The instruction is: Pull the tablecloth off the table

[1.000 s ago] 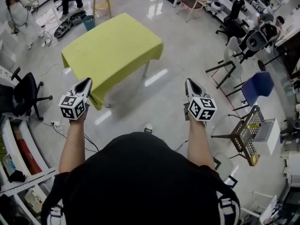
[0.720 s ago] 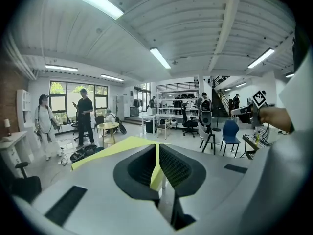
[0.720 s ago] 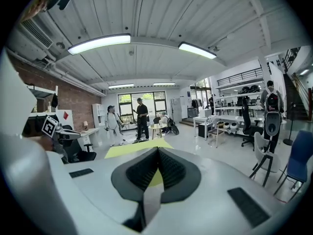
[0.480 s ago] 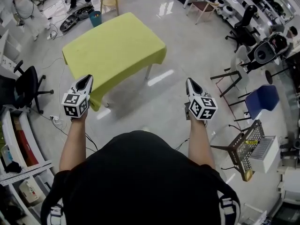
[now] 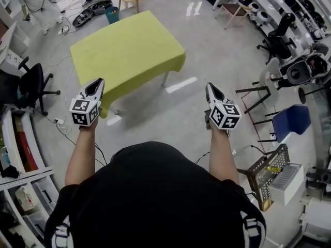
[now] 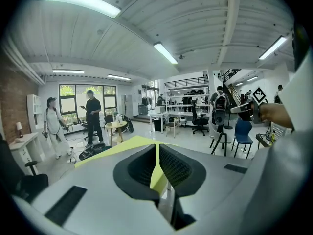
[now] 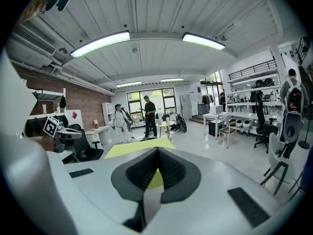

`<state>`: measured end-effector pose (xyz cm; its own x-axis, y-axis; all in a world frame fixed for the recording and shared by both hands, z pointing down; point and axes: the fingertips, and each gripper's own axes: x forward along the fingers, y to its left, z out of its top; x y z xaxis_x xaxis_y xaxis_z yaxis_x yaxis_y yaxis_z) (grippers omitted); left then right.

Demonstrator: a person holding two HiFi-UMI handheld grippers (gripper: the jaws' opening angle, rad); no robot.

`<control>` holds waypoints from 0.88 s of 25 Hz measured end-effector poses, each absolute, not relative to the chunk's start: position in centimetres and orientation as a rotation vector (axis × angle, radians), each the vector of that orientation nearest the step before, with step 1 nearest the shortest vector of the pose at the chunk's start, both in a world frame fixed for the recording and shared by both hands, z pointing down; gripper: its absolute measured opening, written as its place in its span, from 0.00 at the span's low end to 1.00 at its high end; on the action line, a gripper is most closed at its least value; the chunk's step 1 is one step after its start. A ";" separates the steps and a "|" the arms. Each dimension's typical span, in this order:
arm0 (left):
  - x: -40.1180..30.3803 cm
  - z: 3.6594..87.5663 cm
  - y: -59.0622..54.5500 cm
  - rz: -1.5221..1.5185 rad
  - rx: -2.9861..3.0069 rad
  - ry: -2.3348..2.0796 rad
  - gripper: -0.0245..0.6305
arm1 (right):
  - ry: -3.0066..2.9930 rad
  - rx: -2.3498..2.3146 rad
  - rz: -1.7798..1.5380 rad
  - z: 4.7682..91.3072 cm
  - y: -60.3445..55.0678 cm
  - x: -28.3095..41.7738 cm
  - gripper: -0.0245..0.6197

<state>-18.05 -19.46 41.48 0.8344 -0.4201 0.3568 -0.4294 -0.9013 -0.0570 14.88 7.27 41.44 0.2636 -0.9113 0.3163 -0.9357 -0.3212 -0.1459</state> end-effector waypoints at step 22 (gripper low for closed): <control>-6.3 45.3 -28.1 0.590 2.978 -0.606 0.10 | -1.831 2.441 0.547 42.5 0.4 24.2 0.07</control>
<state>-6.33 -28.09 45.31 0.8508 -0.3678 0.3754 -0.3850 -0.9224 -0.0310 24.17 0.36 42.49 0.2401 -0.9224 0.3024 -0.9371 -0.3016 -0.1757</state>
